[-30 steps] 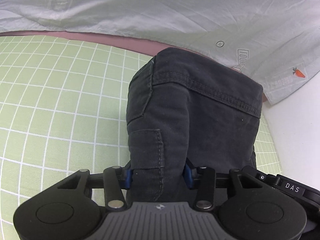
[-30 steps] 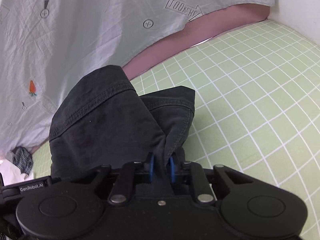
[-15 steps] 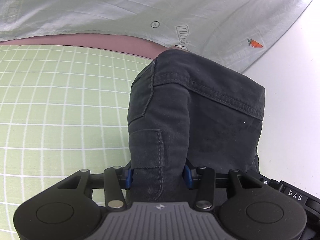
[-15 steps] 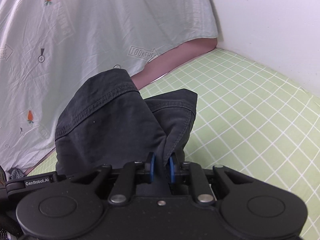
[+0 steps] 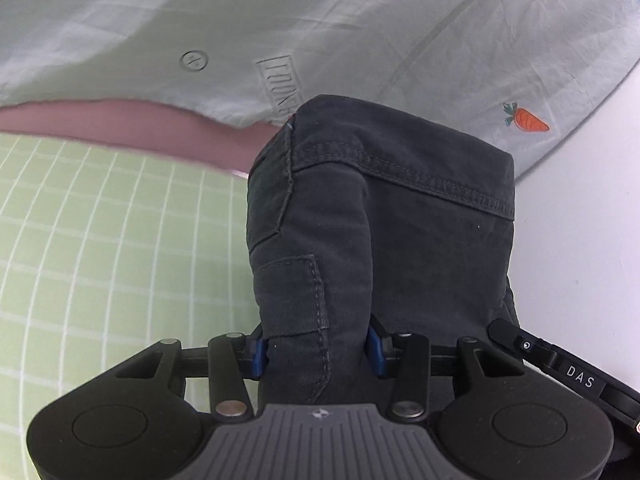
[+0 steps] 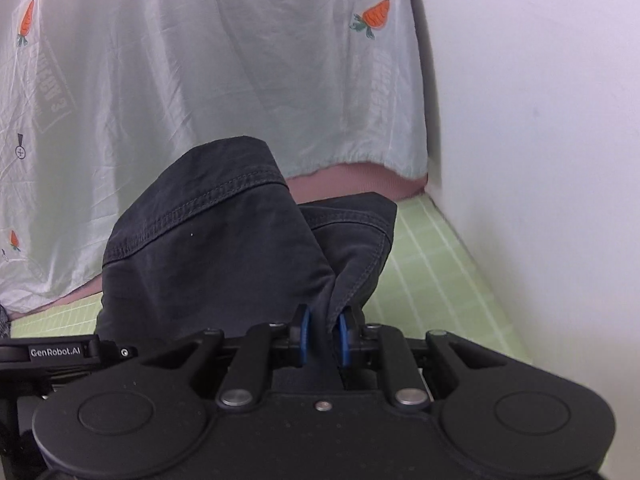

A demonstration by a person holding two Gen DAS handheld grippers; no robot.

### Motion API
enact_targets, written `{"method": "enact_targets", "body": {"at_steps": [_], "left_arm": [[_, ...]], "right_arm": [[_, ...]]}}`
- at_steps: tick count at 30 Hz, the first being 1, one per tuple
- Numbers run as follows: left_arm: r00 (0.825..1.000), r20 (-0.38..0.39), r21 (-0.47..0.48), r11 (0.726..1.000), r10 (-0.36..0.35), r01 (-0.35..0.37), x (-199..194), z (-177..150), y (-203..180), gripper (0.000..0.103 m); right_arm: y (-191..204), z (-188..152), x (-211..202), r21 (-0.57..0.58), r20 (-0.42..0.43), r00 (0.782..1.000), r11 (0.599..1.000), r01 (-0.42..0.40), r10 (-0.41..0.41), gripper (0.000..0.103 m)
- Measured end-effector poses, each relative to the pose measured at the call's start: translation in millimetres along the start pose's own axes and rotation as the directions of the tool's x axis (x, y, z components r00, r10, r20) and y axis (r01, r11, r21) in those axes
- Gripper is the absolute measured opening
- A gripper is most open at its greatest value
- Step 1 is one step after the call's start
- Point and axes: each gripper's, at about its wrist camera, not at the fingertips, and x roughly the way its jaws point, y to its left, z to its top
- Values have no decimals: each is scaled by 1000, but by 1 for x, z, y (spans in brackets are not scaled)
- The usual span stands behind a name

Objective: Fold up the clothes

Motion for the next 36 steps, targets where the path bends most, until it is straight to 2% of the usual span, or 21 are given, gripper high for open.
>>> {"method": "enact_targets", "body": {"at_steps": [2, 4, 5, 6, 8, 9, 11, 15, 19, 20, 22, 23, 24, 25, 26, 27, 29, 31, 33, 35, 36], "left_arm": [[998, 28, 27, 998, 63, -64, 30, 15, -8, 56], [984, 32, 125, 976, 178, -180, 56, 25, -17, 58], [975, 38, 168, 960, 220, -223, 65, 29, -19, 58], [971, 50, 190, 952, 235, -240, 67, 31, -16, 61], [967, 79, 181, 951, 241, -252, 69, 35, -6, 70], [965, 87, 165, 952, 248, -260, 70, 38, 1, 72], [964, 68, 139, 954, 257, -264, 77, 43, 12, 72], [976, 37, 105, 970, 215, -218, 87, 46, 25, 74], [978, 39, 131, 969, 207, -211, 92, 50, 17, 73], [978, 42, 127, 969, 206, -210, 92, 52, 15, 73], [979, 53, 118, 972, 196, -201, 90, 55, 11, 73], [981, 65, 117, 974, 185, -192, 87, 57, 9, 73], [982, 77, 121, 976, 175, -183, 85, 58, 6, 73], [984, 85, 126, 978, 159, -169, 83, 58, 4, 73], [987, 85, 132, 980, 138, -149, 83, 58, 2, 81], [990, 81, 137, 982, 120, -130, 86, 58, 0, 80], [988, 59, 160, 975, 145, -153, 96, 55, -5, 80], [984, 52, 182, 967, 172, -178, 104, 50, -9, 80], [984, 46, 181, 967, 175, -180, 106, 50, -6, 80], [986, 32, 158, 973, 166, -169, 110, 52, 0, 81], [986, 26, 147, 975, 162, -164, 113, 53, 2, 81]], "right_arm": [[-15, 29, 31, -31, 7, 1000, 999, 13, -12, 20], [-27, 45, 63, -30, -1, 999, 998, 46, -46, 46], [-30, 51, 80, -38, -2, 998, 997, 61, -61, 70], [-29, 50, 95, -76, 11, 995, 992, 104, -103, 80], [-25, 47, 124, -154, 45, 981, 969, 193, -188, 80], [-24, 45, 132, -174, 53, 979, 964, 202, -196, 80], [-30, 44, 149, -165, 61, 990, 976, 139, -130, 80], [-35, 46, 173, -100, 25, 999, 994, 39, -37, 80], [-45, 54, 197, 44, -31, 996, 996, -77, 79, 77], [-48, 55, 201, 91, -45, 992, 989, -114, 119, 64], [-48, 57, 186, 115, -5, 992, 986, -124, 126, 14], [-49, 58, 177, 126, 17, 992, 984, -128, 127, 6], [-49, 60, 161, 141, 65, 990, 981, -132, 123, 5], [-50, 62, 140, 154, 119, 988, 981, -119, 101, 5], [-47, 62, 124, 151, 159, 987, 987, -62, 38, 5], [-44, 62, 107, 149, 197, 980, 989, -1, -29, 5], [-39, 52, 127, 74, 129, 979, 986, 152, -161, 6], [-34, 41, 149, -15, 65, 953, 955, 298, -296, 10], [-35, 23, 176, -78, -6, 950, 947, 311, -312, 13], [-23, 17, 175, -135, 15, 930, 920, 367, -368, 16], [-17, 15, 174, -162, 29, 918, 904, 396, -396, 28]]}}
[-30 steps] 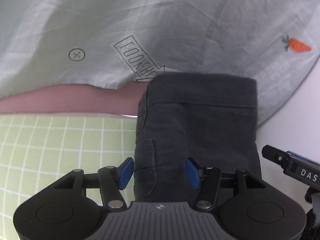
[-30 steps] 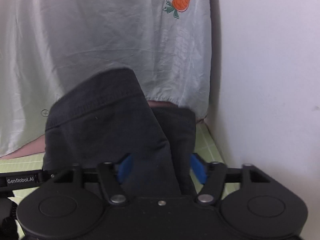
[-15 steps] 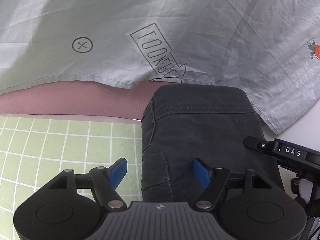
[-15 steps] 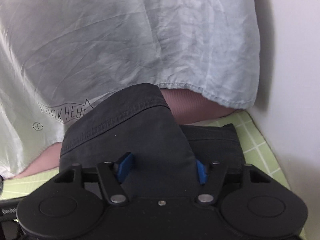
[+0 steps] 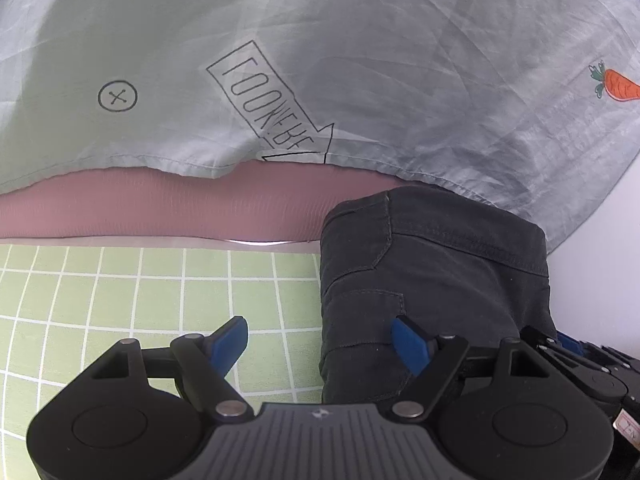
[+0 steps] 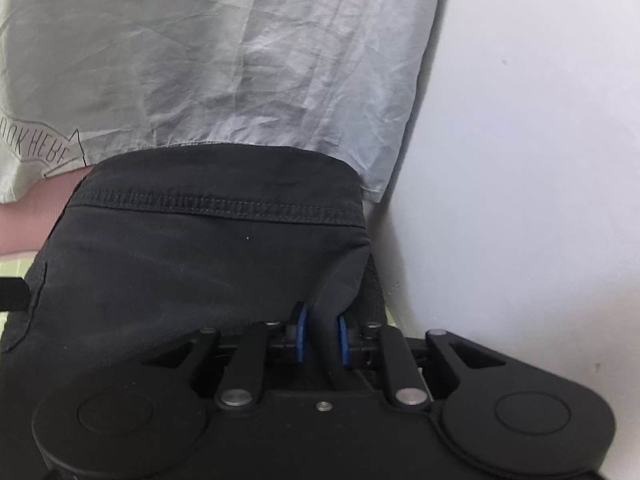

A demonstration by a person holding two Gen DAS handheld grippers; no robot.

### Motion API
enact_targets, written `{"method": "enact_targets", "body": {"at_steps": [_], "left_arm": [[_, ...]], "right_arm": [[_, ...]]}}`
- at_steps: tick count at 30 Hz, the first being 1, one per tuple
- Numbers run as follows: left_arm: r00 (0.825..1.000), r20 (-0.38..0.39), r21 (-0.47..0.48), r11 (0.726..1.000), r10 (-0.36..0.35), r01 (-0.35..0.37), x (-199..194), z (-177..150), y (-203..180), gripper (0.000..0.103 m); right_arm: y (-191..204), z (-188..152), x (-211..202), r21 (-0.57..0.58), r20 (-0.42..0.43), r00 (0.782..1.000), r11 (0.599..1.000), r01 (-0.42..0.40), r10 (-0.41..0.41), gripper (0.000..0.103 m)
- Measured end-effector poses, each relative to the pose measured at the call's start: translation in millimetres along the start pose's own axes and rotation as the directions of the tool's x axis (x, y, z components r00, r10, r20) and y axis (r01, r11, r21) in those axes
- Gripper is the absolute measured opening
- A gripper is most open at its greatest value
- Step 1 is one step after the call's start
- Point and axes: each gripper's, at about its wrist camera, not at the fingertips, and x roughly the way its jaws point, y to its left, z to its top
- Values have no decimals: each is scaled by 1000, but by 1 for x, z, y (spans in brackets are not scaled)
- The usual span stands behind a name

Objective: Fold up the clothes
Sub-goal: 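Carry the folded trousers to the wall corner with both grippers and release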

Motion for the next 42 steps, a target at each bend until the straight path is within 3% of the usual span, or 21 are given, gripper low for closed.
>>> {"method": "enact_targets", "body": {"at_steps": [2, 3, 7, 9, 10, 14, 16, 17, 21, 31, 34, 37, 40, 42], "left_arm": [[1000, -5, -14, 1000, -7, 7, 4, -1, 1, 81], [1000, -4, -13, 1000, -10, 10, 5, -2, 0, 81], [998, -40, 5, 999, -47, 47, 15, -10, -13, 81], [998, -36, 3, 998, -58, 58, 17, -15, -20, 80], [997, -37, -11, 998, -66, 66, 18, -17, -21, 80], [997, -39, -42, 997, -63, 62, 18, -21, -24, 78], [997, -39, -31, 997, -65, 64, 17, -21, -24, 78], [997, -39, -31, 997, -66, 65, 17, -21, -24, 77], [997, -43, -49, 997, -68, 66, 16, -25, -24, 77], [997, -41, -39, 997, -67, 66, 12, -37, -31, 77], [998, -39, -19, 998, -58, 57, 7, -38, -32, 77], [999, -26, 48, 998, -38, 39, -8, -38, -35, 76], [999, 35, 112, 994, -12, 8, -38, -42, -34, 78], [994, 106, 181, 983, 13, -32, -68, -51, -36, 82]], "right_arm": [[-4, -8, -12, 35, -13, 998, 998, 61, -60, 48], [-6, -12, -18, 54, -20, 996, 994, 91, -90, 51], [-40, -53, -62, 308, -24, 1000, 951, 24, -18, 57], [-53, -74, -79, 408, -62, 998, 912, 41, -18, 82], [-57, -84, -84, 452, -86, 996, 890, 56, -19, 83], [-66, -108, -77, 586, -114, 989, 811, -5, 88, 80], [-65, -112, -70, 625, -102, 987, 780, -37, 128, 59], [-64, -113, -67, 643, -92, 984, 763, -56, 150, 54], [-57, -106, -61, 649, -83, 992, 760, -17, 92, 50], [-79, -81, -30, 740, -93, 994, 673, 26, 65, 45], [-79, -84, -32, 739, -92, 993, 673, 23, 67, 45], [-82, -82, -34, 716, -107, 990, 698, 15, 88, 47], [-85, -81, -48, 664, -114, 988, 748, -5, 108, 54], [-84, -83, -64, 620, -115, 985, 784, -29, 127, 68]]}}
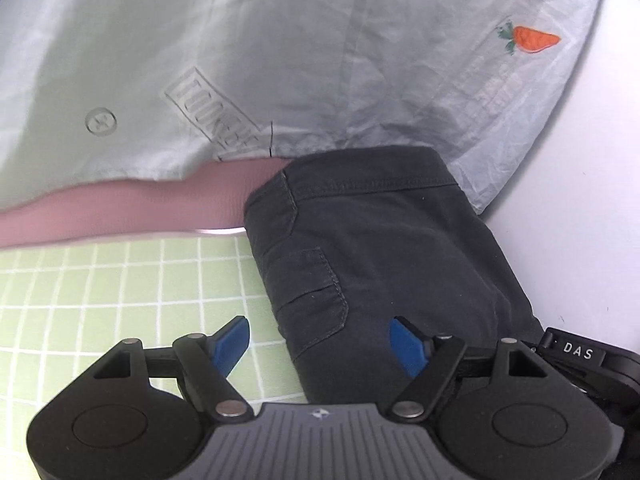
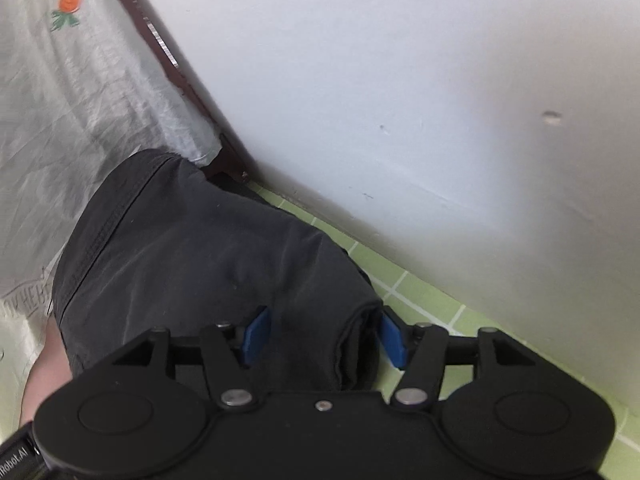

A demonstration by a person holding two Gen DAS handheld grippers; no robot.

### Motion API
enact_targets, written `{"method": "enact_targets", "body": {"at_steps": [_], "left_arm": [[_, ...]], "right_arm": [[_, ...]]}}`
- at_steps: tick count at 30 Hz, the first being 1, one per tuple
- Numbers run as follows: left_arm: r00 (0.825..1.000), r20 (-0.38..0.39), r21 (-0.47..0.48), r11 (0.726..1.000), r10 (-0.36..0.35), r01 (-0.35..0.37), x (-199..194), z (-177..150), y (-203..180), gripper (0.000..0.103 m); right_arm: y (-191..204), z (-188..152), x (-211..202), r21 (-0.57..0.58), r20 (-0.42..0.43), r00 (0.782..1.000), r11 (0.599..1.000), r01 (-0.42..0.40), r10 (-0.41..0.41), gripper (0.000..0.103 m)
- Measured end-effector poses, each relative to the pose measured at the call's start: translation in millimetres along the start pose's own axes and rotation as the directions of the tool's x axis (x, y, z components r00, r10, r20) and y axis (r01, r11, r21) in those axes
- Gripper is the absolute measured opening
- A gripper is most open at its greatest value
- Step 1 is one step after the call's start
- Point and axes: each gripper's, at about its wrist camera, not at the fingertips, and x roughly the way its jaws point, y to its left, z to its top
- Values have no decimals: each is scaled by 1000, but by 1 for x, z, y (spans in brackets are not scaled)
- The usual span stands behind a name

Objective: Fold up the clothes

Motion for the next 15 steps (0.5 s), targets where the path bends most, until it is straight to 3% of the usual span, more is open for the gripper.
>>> {"method": "enact_targets", "body": {"at_steps": [4, 8, 15], "left_arm": [[998, 55, 156, 988, -9, 0, -65, -15, -1, 86], [993, 112, 184, 982, 32, -53, -132, -44, -8, 92], [991, 126, 196, 978, 43, -68, -213, -111, -31, 100]], "right_arm": [[10, -31, -58, -251, 38, 999, 968, -3, 13, 83], [8, -62, -117, -413, 102, 995, 910, 37, 5, 98], [-15, -96, -204, -467, 129, 990, 884, 14, 52, 99]]}}
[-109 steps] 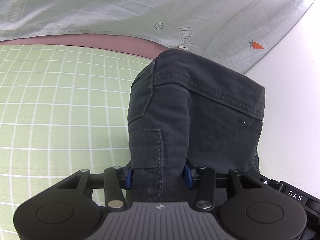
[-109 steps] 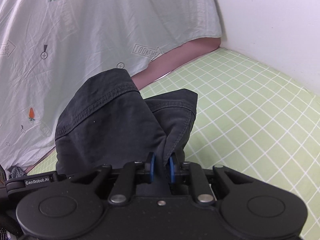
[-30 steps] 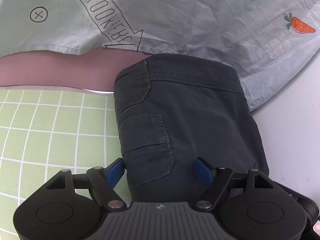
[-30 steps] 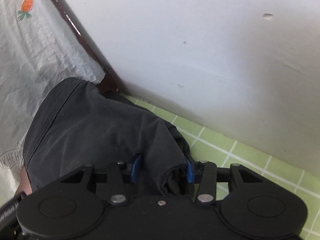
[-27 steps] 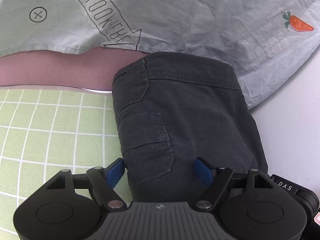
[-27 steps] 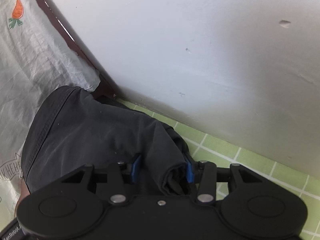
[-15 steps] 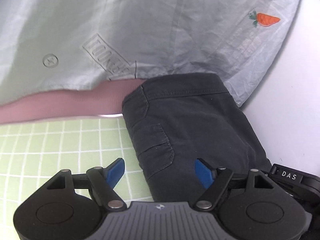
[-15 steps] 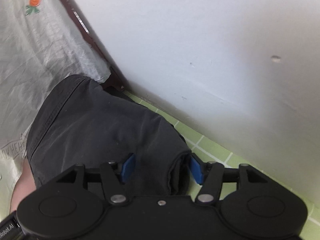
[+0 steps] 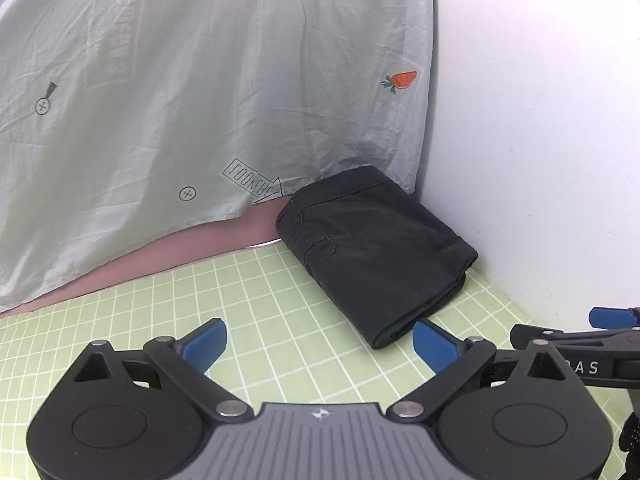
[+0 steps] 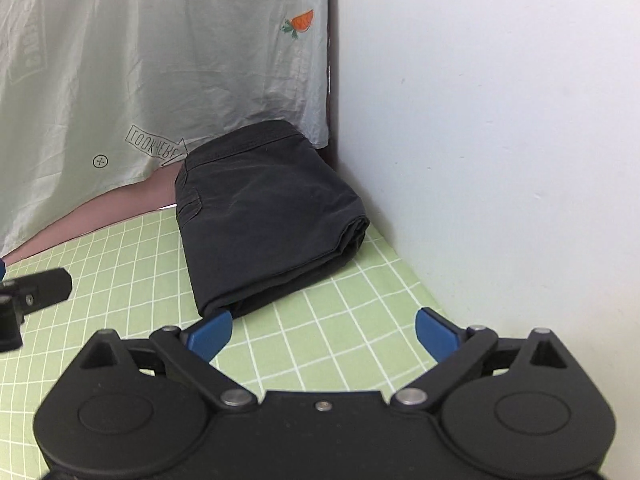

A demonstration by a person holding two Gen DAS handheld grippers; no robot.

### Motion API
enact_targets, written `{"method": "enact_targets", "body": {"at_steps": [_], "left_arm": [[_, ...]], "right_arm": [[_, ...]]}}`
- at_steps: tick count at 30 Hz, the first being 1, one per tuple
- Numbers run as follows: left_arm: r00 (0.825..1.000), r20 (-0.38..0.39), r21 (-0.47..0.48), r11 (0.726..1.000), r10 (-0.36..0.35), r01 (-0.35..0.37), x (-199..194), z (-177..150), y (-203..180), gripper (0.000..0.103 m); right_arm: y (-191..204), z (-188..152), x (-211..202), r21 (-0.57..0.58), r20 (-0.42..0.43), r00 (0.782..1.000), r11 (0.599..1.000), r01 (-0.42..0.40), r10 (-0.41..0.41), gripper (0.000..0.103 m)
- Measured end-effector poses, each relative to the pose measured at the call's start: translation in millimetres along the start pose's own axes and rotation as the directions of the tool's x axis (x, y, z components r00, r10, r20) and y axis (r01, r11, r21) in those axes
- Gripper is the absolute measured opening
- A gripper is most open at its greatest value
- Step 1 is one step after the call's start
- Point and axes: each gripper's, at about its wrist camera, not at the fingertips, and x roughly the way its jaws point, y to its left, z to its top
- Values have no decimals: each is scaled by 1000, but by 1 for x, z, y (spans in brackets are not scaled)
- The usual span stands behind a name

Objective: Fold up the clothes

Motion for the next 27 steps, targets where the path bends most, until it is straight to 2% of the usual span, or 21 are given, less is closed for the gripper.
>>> {"method": "enact_targets", "body": {"at_steps": [6, 11, 18, 27], "left_arm": [[1000, -22, -23, 1000, -20, 19, -45, -41, -10, 102], [999, -26, -30, 999, -23, 22, -72, -64, -10, 102], [1000, -16, -44, 999, -11, 10, -91, -74, -8, 102], [1000, 4, -49, 999, -4, 4, -108, -79, -8, 102]], "right_arm": [[-1, -42, -57, -14, -12, 1000, 1000, -2, 1, 99], [-1, -66, -89, -24, 2, 1000, 1000, -12, 12, 99], [-1, -83, -116, -44, 13, 1000, 999, -24, 25, 99], [-2, -92, -128, -48, 14, 999, 998, -44, 45, 99]]}}
